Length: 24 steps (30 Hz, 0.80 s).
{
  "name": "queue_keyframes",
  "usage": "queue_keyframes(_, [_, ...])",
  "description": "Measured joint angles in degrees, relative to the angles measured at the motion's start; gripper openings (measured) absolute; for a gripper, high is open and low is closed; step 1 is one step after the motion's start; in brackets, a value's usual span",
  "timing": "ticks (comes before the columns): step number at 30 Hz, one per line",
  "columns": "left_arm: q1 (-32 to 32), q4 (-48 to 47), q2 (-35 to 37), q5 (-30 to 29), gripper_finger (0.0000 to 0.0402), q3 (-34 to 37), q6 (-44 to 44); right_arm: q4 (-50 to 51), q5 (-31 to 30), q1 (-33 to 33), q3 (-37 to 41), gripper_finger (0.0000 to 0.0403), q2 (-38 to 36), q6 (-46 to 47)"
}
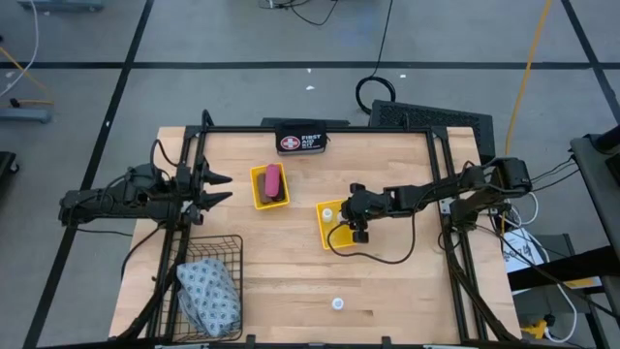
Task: Pick & Place Medicine items
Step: Put the right transparent medicine bottle into the right yellow basket, then put the transparent medicine bottle into the right yellow basket
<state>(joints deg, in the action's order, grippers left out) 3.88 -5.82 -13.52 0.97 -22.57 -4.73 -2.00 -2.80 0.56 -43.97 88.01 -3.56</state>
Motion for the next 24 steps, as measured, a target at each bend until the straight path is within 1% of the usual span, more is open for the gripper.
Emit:
queue_keyframes(11, [0.02, 0.02, 0.0, 0.0, 0.0198, 0.0, 0.0, 0.0, -0.07, 0.0, 0.0, 0.0146, -0.02, -0.12])
queue_keyframes(14, [0.02, 0.02, 0.0, 0.0, 0.0198, 0.0, 0.0, 0.02, -0.09, 0.02, 0.0, 0.0162, -0.02, -0.13])
queue_keyframes(18, [0.01, 0.02, 0.0, -0.01, 0.0198, 0.0, 0.0, -0.1, -0.11, 0.02, 0.02, 0.0194, -0.7, -0.21])
queue_keyframes(24, [0.02, 0.0, -0.02, -0.02, 0.0198, 0.0, 0.0, -0.38, -0.38, 0.21, 0.03, 0.0237, -1.58, -3.25])
